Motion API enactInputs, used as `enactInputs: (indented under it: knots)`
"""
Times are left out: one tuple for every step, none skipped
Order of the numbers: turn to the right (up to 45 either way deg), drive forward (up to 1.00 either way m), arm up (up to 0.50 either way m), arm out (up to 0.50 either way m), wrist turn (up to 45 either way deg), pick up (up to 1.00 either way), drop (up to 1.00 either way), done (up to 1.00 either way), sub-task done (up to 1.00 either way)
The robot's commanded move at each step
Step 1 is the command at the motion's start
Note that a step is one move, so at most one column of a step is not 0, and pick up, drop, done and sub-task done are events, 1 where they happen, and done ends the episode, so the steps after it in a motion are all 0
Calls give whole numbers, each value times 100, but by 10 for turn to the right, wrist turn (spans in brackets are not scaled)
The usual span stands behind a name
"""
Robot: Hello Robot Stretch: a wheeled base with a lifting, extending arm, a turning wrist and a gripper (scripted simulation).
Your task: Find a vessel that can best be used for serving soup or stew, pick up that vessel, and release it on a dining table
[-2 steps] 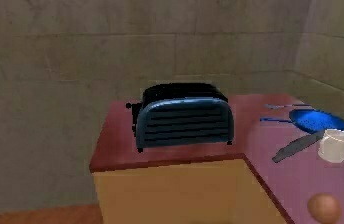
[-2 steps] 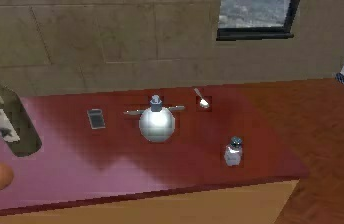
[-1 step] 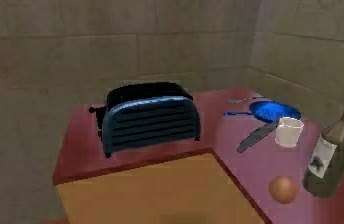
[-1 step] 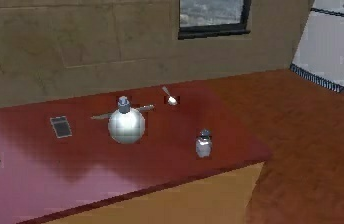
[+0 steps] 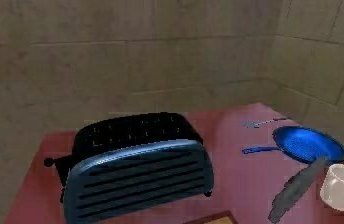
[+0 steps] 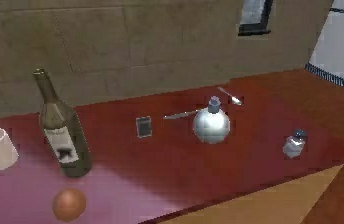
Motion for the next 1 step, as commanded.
enactInputs:
  knots:
    - [-390,0,0,0,0,0,0,0,0]
